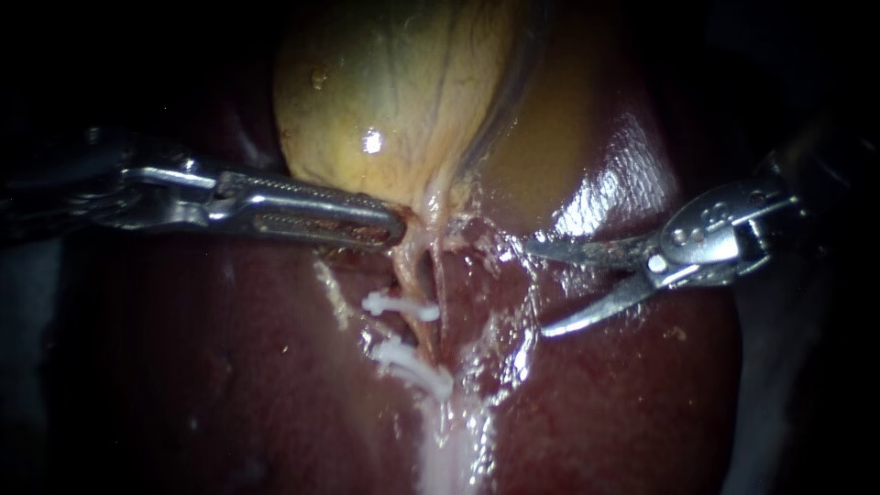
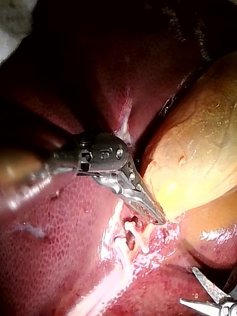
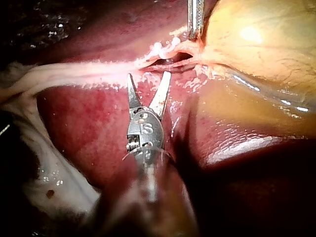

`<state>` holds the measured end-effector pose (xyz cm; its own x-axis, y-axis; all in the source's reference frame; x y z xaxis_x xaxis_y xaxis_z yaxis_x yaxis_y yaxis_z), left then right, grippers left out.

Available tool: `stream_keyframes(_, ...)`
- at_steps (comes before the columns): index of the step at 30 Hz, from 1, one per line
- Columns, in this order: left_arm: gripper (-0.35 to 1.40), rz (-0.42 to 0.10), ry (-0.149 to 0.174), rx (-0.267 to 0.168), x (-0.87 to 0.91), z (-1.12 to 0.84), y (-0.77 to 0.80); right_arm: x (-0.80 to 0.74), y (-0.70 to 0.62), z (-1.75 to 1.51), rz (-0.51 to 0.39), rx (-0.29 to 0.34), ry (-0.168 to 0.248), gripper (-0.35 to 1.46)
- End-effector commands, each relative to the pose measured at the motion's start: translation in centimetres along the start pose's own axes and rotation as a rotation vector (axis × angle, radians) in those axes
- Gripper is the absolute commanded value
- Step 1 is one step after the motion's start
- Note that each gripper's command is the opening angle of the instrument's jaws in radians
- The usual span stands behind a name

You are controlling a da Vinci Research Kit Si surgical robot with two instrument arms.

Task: Go to the cutting position left tube

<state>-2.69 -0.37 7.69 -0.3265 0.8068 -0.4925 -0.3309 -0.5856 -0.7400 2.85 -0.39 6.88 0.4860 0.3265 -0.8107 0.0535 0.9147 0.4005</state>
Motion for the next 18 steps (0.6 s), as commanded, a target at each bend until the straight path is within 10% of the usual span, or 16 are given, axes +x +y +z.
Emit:
stream_keyframes(1, -0.35, 0.0, 0.0, -0.001, 0.01, -0.02, 0.01, 0.0, 0.0, 0.0, 0.0, 0.0, 0.0, 1.44)
stream_keyframes(18, -0.35, -0.005, 0.026, 0.014, 0.29, -0.67, 0.33, 0.0, 0.0, 0.02, 0.0, 0.0, 0.0, 1.44)
